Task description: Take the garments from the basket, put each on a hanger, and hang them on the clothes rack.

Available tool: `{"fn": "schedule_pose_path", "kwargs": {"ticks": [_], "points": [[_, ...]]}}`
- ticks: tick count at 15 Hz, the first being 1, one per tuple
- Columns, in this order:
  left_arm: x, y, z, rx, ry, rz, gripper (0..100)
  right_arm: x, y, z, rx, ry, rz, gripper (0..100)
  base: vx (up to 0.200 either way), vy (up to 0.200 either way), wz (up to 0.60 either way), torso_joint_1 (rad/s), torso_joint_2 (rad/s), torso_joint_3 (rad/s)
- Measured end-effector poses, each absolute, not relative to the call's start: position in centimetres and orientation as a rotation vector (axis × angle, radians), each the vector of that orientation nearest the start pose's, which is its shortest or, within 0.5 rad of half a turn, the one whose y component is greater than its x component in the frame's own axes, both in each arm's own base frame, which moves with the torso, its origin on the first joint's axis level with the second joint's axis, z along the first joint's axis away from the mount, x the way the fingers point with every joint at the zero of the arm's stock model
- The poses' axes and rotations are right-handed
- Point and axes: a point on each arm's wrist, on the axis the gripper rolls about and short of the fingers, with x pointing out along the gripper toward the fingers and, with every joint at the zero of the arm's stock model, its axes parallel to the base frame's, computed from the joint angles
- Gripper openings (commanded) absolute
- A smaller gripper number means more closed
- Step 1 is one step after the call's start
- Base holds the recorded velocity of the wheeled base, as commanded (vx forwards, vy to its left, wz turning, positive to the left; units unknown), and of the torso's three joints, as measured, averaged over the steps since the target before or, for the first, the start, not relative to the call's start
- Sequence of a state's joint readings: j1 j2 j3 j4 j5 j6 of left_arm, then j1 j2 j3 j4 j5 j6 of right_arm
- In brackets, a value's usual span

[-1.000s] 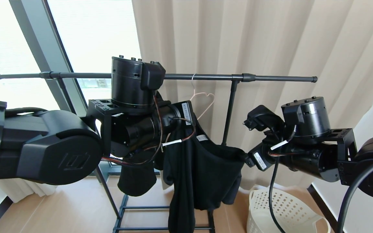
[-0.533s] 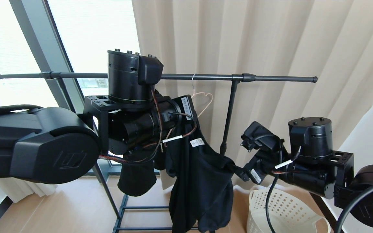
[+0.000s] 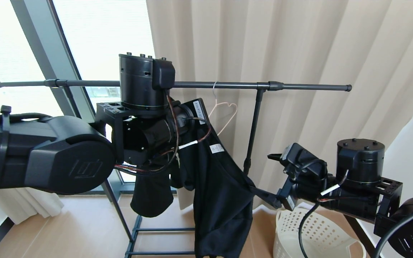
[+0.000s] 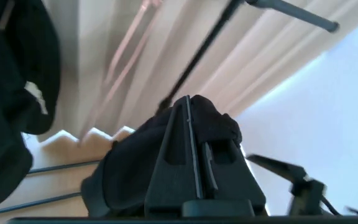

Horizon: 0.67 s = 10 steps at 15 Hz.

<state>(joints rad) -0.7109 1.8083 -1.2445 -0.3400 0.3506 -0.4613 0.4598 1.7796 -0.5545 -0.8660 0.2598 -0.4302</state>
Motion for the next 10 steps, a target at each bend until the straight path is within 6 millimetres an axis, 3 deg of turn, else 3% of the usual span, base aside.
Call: {"fn": "schedule_pose_path", "kwargs": {"ticks": [5, 10], "points": [[27.4, -23.6, 22.8, -0.315, 0.302, -0.318, 0, 25.7, 13.1, 12.0, -0.422, 0.200, 0.808, 100, 0.000, 0.000, 0.00, 0.000, 0.00, 0.000], [26.8, -24.2, 22.5, -0.305, 0.317, -0.337, 0, 24.3, 17.8, 12.8, -0.233, 0.231, 0.720, 100, 0.000, 0.000, 0.00, 0.000, 0.00, 0.000]]}}
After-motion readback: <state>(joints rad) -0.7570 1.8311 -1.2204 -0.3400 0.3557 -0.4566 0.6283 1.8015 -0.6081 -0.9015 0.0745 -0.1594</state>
